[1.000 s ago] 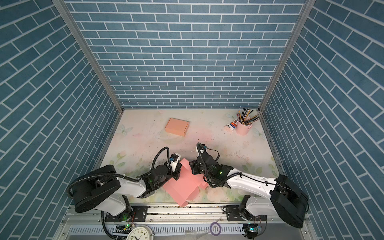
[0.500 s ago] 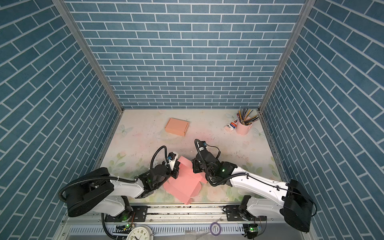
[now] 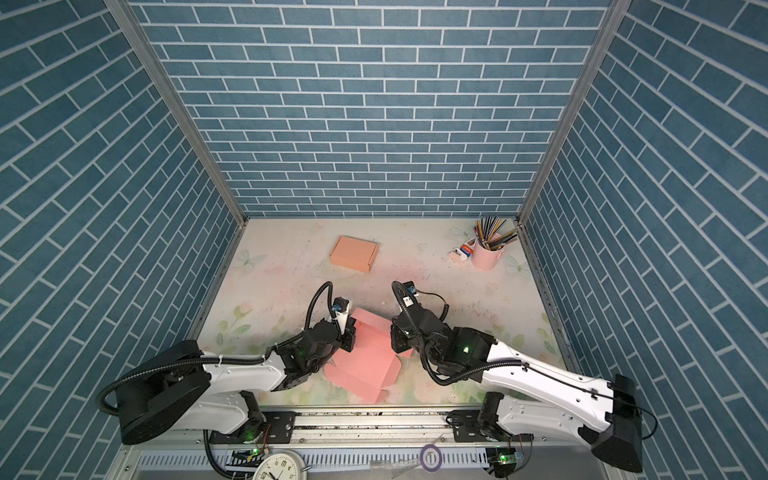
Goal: Fold the paper box
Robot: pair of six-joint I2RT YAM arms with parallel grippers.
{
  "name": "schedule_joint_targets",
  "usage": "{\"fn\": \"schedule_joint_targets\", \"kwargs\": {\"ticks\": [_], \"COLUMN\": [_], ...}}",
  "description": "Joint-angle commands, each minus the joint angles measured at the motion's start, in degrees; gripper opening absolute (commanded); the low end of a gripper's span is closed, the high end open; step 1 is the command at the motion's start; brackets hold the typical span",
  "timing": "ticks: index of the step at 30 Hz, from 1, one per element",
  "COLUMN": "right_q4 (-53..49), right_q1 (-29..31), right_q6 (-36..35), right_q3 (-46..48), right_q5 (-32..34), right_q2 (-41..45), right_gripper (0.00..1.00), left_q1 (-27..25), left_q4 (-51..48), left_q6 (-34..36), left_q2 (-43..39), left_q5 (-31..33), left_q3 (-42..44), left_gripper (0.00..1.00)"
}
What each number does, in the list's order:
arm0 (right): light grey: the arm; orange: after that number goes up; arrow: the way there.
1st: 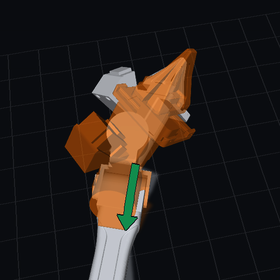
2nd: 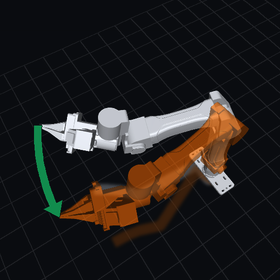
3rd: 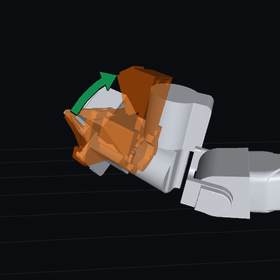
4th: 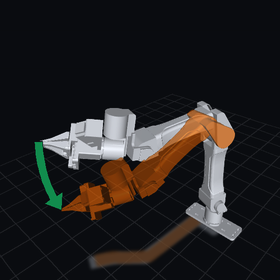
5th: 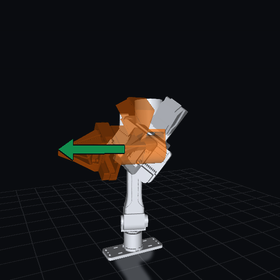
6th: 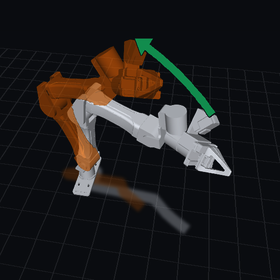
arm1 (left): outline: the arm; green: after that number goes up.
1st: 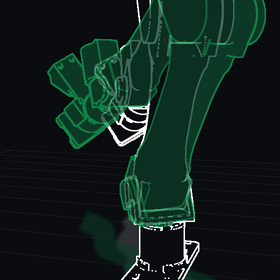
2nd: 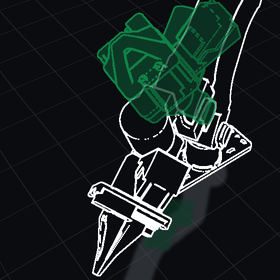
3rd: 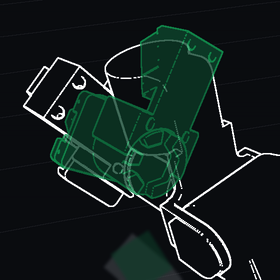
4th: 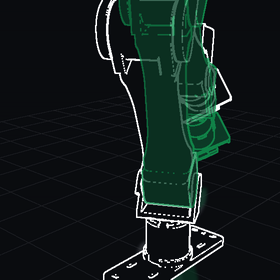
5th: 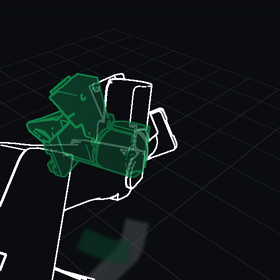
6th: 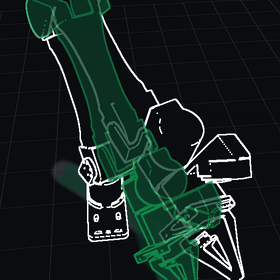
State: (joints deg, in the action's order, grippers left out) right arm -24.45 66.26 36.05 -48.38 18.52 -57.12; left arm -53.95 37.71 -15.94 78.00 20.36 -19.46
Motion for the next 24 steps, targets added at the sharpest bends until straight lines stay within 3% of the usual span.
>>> {"fn": "schedule_joint_targets", "kwargs": {"ticks": [1,10,24], "right_q4": [-5.87,-11.84,-12.98], "right_q1": [0.25,1.09,1.77], "right_q6": [-0.98,-0.49,0.47], "right_q3": [-1.37,-3.83,-4.93], "right_q5": [2.43,3.11,7.24], "right_q2": [0.8,-2.4,-9.81], "right_gripper": [0.0,0.0,0.0], "left_q1": [1.39,2.78,3.2], "left_q4": [-4.67,-12.54,-12.86], "left_q6": [-3.02,-4.41,-5.15], "left_q2": [-1.72,-3.65,-4.21], "left_q5": [0.49,0.31,-0.83], "left_q3": [-1.56,-5.03,-4.93], "left_gripper": [0.1,0.09,0.08]}}
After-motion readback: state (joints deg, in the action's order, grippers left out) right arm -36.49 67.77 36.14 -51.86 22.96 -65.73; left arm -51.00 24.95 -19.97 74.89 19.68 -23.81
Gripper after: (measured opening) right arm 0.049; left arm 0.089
